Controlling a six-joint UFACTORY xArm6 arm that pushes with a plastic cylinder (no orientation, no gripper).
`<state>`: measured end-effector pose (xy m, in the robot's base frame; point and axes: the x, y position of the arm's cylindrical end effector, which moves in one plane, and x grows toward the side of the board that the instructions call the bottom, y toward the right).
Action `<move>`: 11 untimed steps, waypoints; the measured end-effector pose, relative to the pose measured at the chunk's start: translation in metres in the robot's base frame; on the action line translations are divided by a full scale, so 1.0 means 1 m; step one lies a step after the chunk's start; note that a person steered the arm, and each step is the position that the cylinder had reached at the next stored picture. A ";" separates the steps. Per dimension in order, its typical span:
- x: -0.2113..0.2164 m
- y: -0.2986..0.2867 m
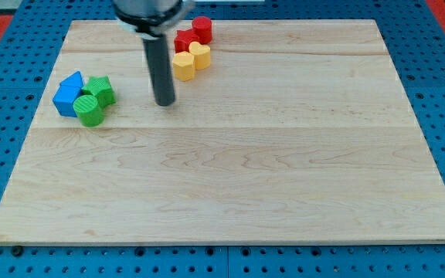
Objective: Move the yellow hexagon and the yellow heart away from each other
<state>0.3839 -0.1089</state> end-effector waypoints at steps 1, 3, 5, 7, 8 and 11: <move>-0.023 -0.048; -0.090 0.001; -0.090 0.047; -0.076 0.065; -0.055 0.080; -0.013 0.138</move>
